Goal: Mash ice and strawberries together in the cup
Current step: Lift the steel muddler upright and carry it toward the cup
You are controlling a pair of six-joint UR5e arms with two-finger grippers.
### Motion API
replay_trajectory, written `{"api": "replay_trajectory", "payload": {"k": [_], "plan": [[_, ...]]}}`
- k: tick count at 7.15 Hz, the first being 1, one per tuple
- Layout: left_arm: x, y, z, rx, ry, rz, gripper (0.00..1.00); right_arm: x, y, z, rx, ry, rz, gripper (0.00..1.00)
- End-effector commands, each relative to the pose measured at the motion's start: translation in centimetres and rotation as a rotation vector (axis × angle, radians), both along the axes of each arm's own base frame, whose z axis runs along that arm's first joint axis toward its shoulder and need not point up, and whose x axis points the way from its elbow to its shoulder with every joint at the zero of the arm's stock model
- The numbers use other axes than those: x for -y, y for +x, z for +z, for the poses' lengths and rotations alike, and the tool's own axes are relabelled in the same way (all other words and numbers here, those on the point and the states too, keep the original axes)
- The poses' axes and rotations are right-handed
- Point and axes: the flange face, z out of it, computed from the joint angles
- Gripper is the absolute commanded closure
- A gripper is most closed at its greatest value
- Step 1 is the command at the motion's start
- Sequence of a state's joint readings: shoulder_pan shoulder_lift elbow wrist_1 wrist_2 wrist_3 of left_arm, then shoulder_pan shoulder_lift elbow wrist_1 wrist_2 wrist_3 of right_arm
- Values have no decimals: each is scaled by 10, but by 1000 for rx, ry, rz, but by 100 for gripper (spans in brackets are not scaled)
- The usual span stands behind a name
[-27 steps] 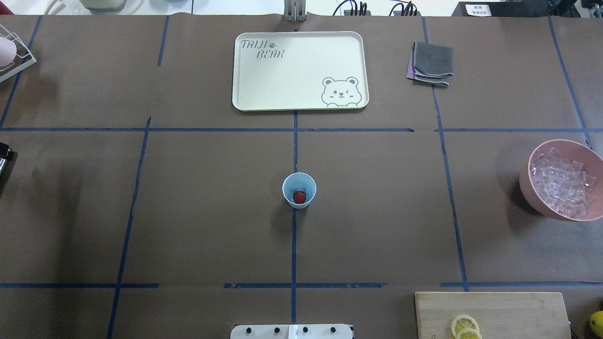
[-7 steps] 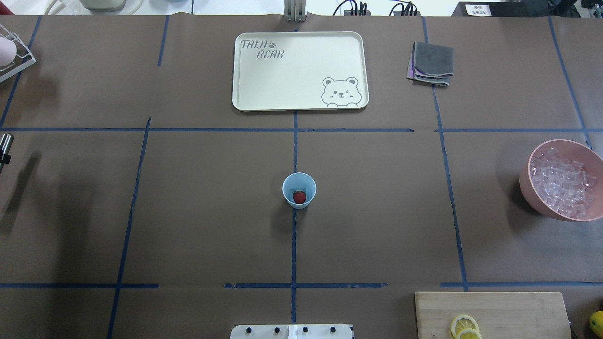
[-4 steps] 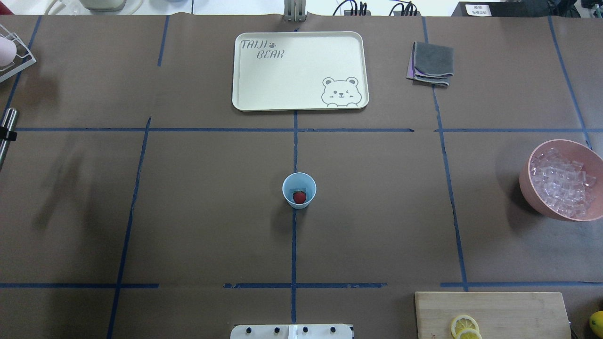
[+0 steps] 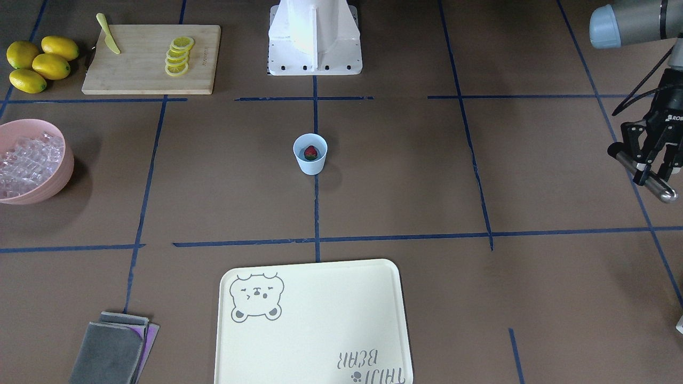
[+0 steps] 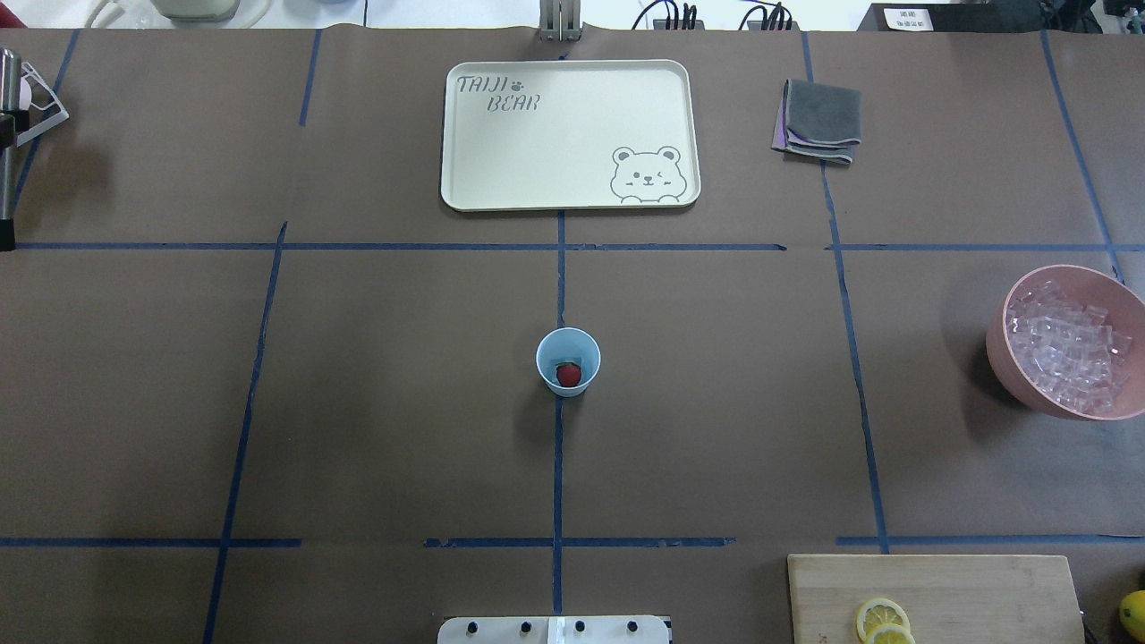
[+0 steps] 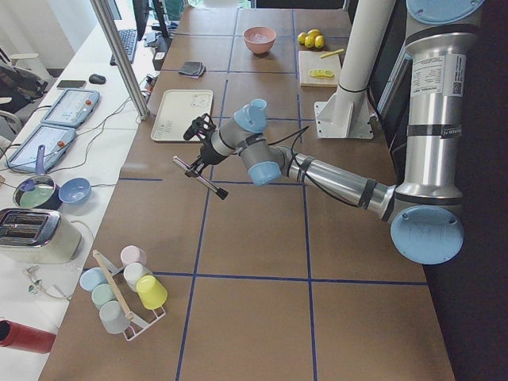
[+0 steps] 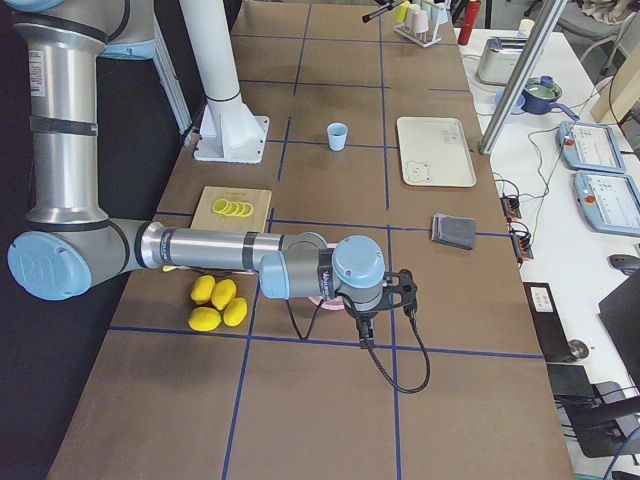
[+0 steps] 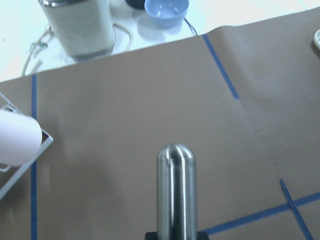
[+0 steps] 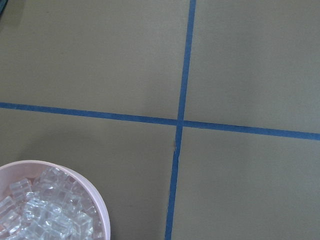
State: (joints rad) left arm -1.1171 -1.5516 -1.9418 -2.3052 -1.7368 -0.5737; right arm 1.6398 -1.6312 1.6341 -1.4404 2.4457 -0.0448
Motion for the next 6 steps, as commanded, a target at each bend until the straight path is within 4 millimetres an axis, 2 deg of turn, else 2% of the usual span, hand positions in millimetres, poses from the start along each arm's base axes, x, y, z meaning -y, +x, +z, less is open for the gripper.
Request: {"api": "replay_trajectory", "payload": {"k": [1, 2, 3, 5, 6], "plan": [[-27, 43, -54, -74, 161, -119, 100, -3, -1, -7, 8, 14, -2, 1], [-44, 69, -69, -175, 228, -142, 100, -1, 0, -6, 5, 9, -1, 1], [-54, 81, -80, -285, 251, -131, 100, -1, 0, -7, 5, 11, 0, 1], [-67, 109, -105, -382, 322, -67, 100, -1, -1, -8, 10, 10, 0, 1], [-82, 146, -139, -514, 411, 5, 100, -1, -1, -9, 12, 13, -1, 1]]}}
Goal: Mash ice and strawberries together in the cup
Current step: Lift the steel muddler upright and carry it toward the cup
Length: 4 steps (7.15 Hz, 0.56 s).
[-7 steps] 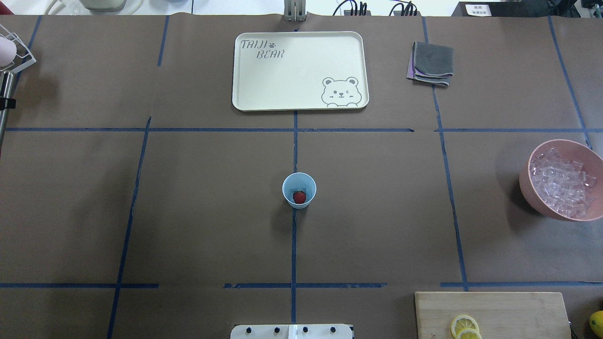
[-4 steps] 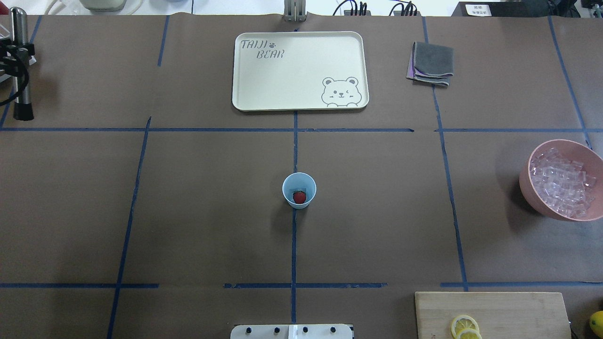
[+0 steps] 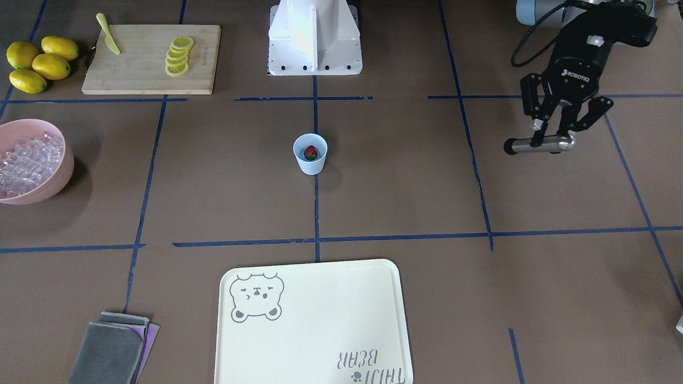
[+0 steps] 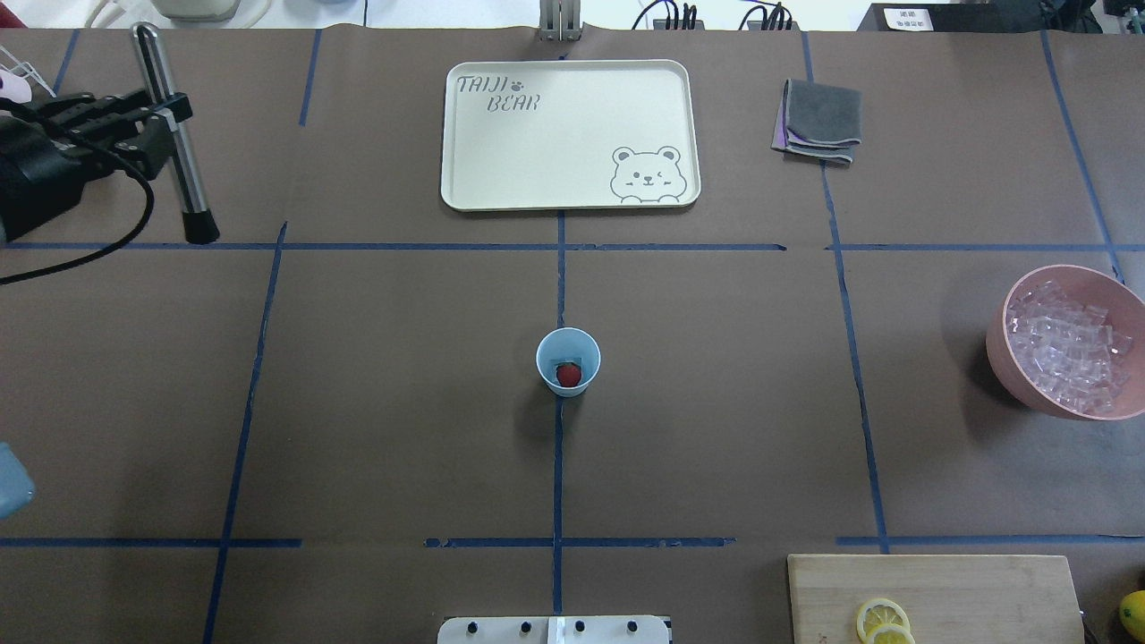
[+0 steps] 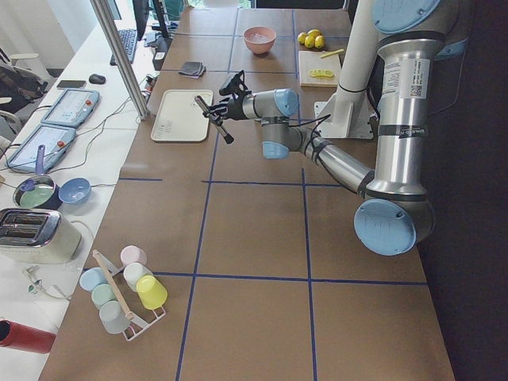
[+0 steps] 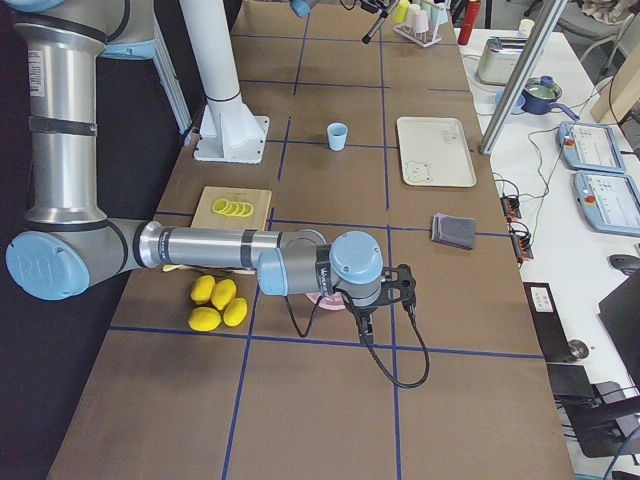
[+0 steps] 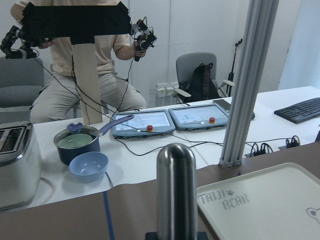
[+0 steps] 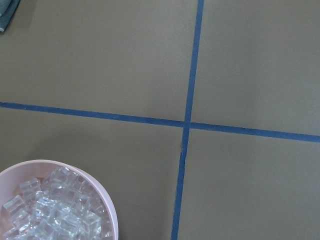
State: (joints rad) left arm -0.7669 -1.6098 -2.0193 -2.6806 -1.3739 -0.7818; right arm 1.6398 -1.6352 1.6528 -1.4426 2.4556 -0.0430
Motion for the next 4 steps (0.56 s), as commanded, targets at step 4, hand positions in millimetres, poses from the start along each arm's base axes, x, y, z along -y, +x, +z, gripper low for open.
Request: {"api": "replay_trajectory", "payload": {"k": [4], "plan": [[-24, 195, -47, -317, 316, 81, 100, 1, 0, 0, 2, 0, 0, 1]]}}
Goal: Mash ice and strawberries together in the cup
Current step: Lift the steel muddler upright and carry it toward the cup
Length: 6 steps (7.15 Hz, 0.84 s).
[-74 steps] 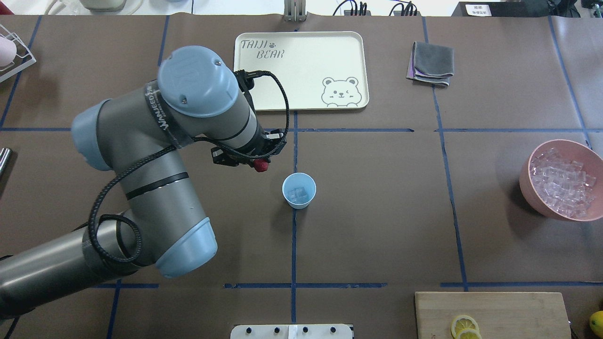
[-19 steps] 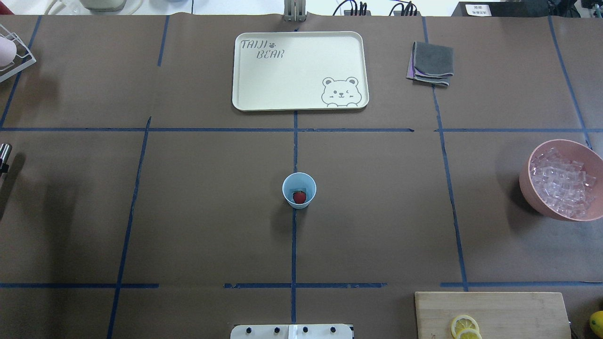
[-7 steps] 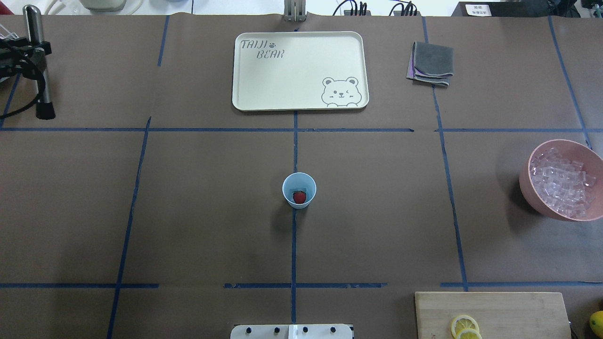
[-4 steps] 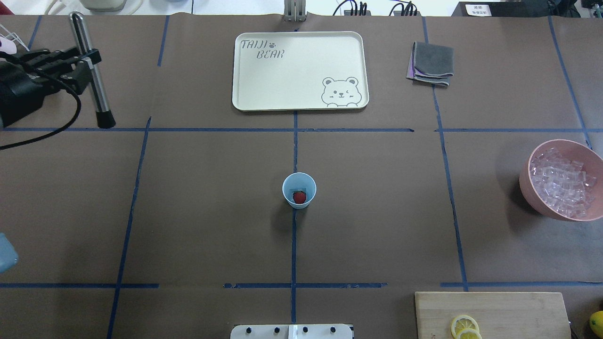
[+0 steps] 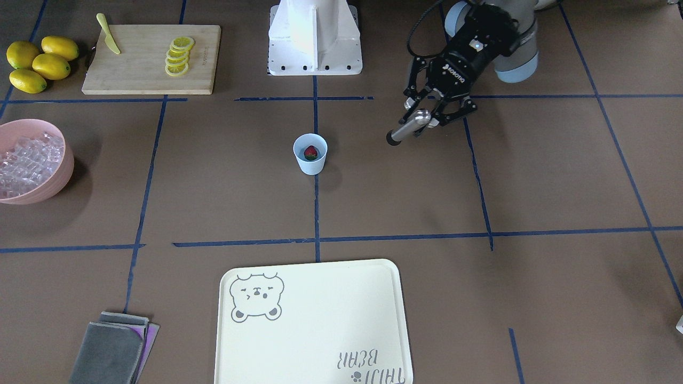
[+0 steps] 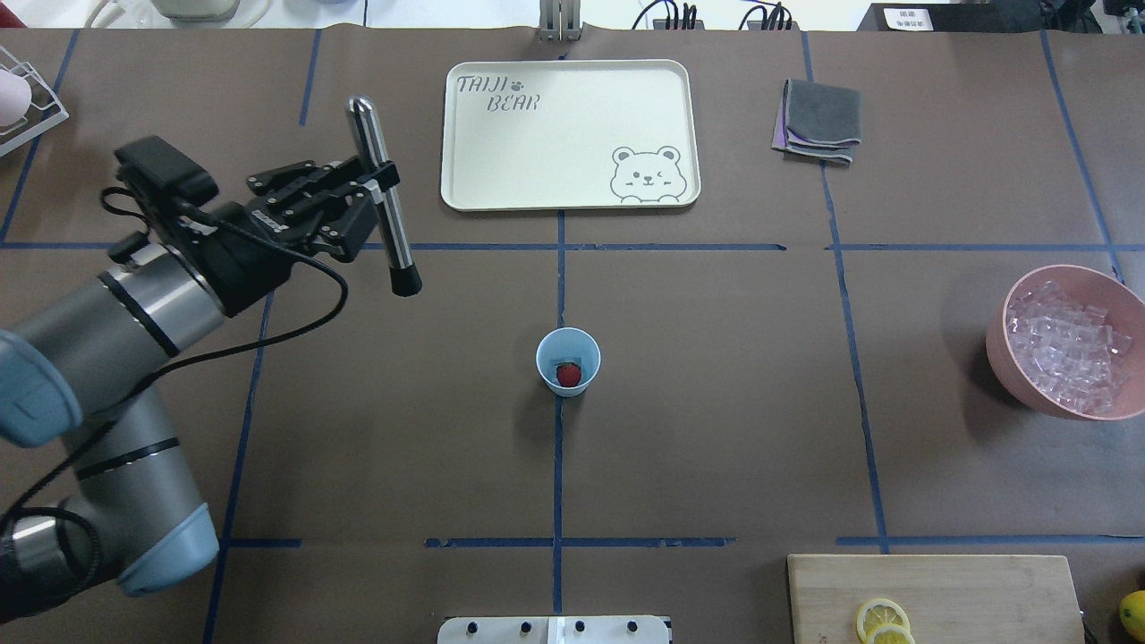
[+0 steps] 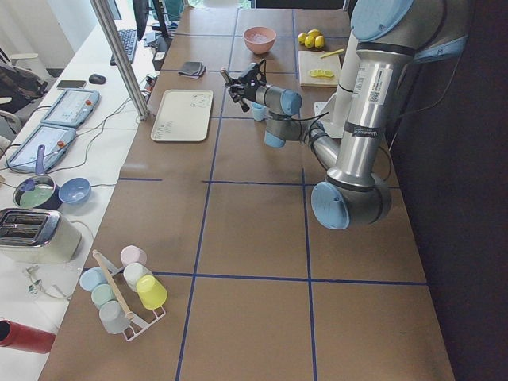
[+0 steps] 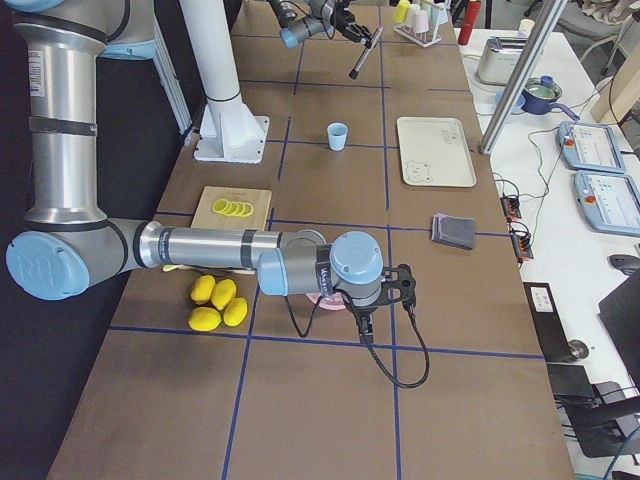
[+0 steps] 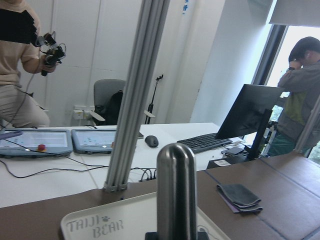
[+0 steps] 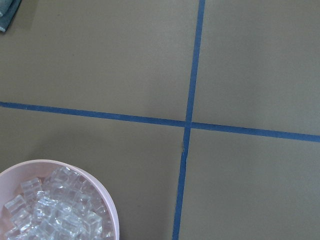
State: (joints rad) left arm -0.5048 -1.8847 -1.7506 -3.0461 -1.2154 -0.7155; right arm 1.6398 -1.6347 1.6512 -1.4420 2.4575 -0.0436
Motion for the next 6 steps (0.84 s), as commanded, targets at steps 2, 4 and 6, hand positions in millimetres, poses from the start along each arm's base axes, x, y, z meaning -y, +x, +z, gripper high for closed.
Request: {"api": "replay_trajectory", "payload": {"k": [2, 4, 6], "plan": [[-9, 51, -11, -84, 117, -34, 100, 0, 0, 0, 0, 0, 0, 1], [-45, 69, -29, 12, 215, -116, 100, 1, 0, -2, 1, 7, -2, 1], [-116, 121, -50, 52, 220, -124, 100, 0, 0, -4, 2, 10, -2, 1]]}}
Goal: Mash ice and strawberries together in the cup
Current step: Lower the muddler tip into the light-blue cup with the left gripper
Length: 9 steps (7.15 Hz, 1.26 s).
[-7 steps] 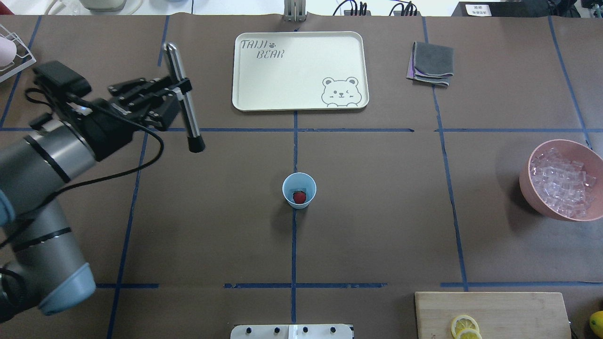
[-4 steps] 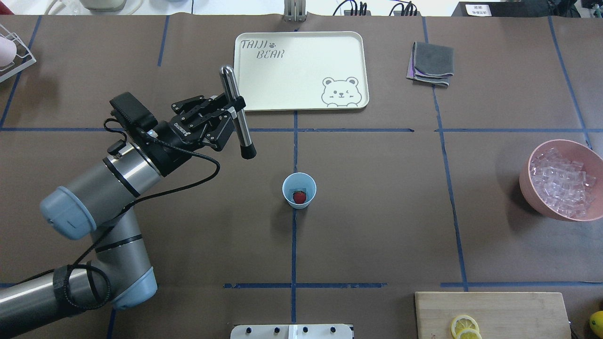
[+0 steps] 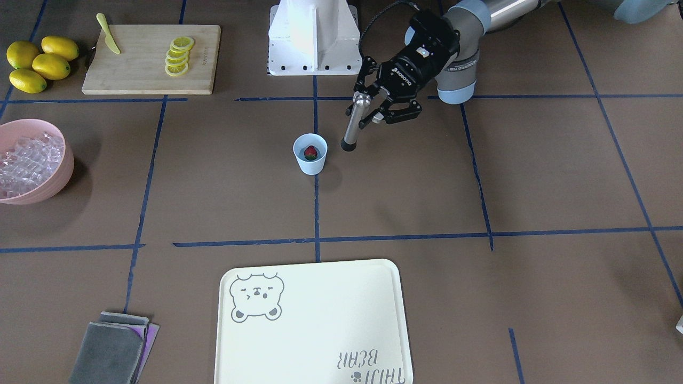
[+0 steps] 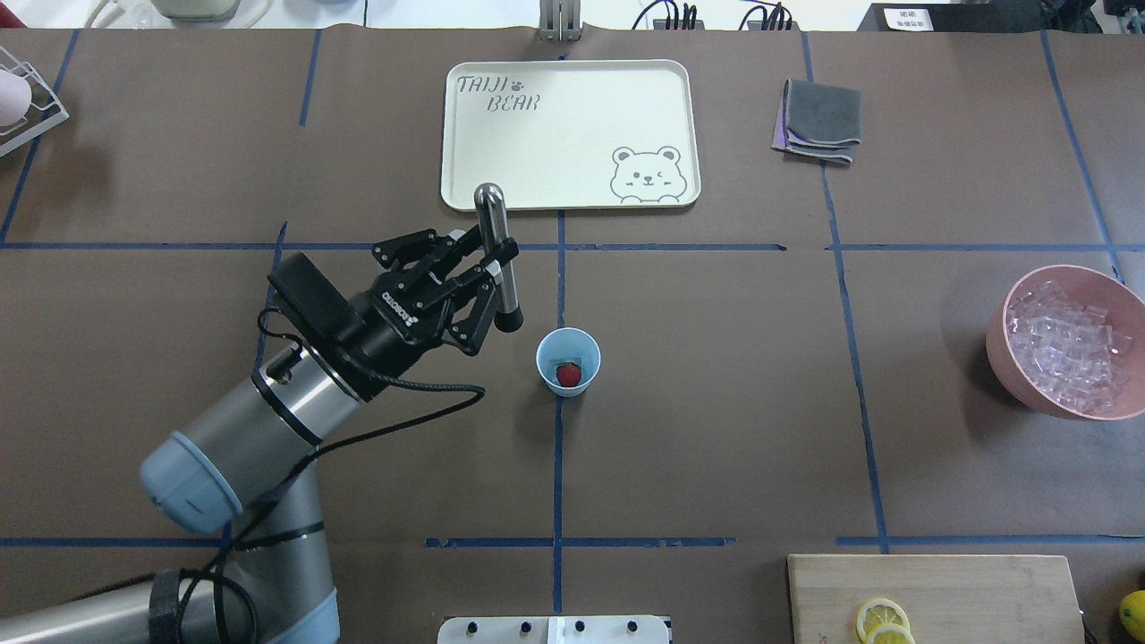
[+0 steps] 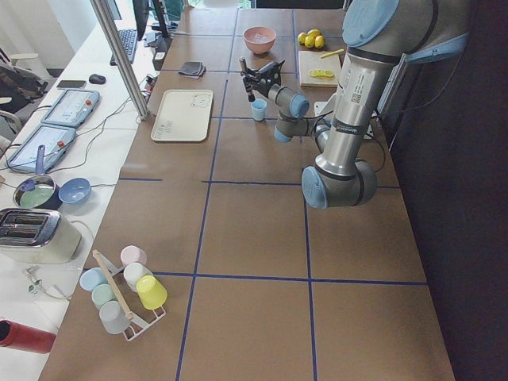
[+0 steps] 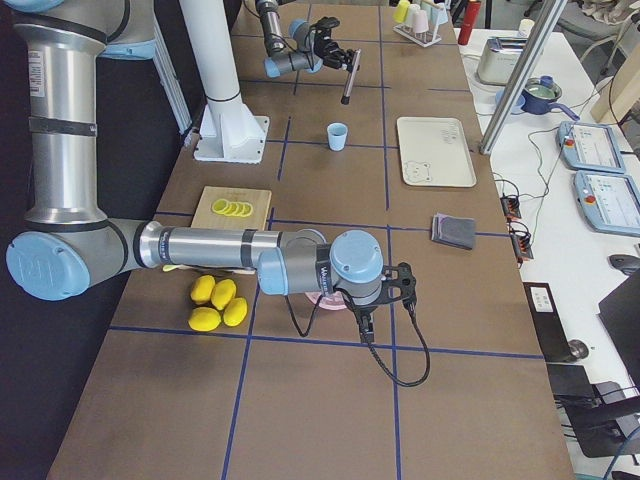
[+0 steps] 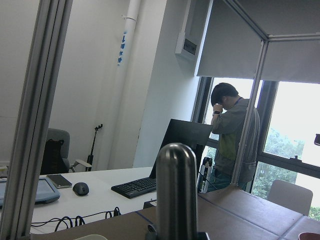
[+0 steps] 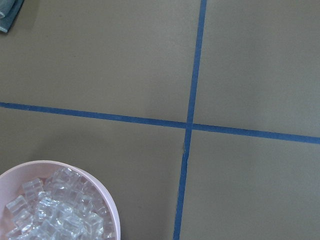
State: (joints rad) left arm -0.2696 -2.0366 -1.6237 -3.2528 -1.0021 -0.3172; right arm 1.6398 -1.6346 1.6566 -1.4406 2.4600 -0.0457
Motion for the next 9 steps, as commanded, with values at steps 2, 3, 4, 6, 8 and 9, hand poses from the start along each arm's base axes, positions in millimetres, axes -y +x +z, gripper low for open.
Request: {"api": "replay_trajectory", "payload": {"k": [2, 3, 4, 6, 8, 9], "plan": [[-42, 33, -41, 8, 26, -8, 100, 0, 0, 0, -2, 0, 0, 1], [-36, 29, -42, 9, 30, -17, 100, 0, 0, 1, -4, -2, 0, 1], [-28, 25, -47, 6, 52, -11, 100, 0, 0, 1, -4, -3, 1, 1], [-9, 23, -45, 23, 65, -30, 100, 0, 0, 1, -2, -3, 1, 1], [7, 43, -41, 47, 58, -42, 100, 0, -1, 2, -2, -5, 0, 1], [9, 52, -29, 40, 55, -41, 100, 1, 0, 1, -3, -4, 2, 1]]}}
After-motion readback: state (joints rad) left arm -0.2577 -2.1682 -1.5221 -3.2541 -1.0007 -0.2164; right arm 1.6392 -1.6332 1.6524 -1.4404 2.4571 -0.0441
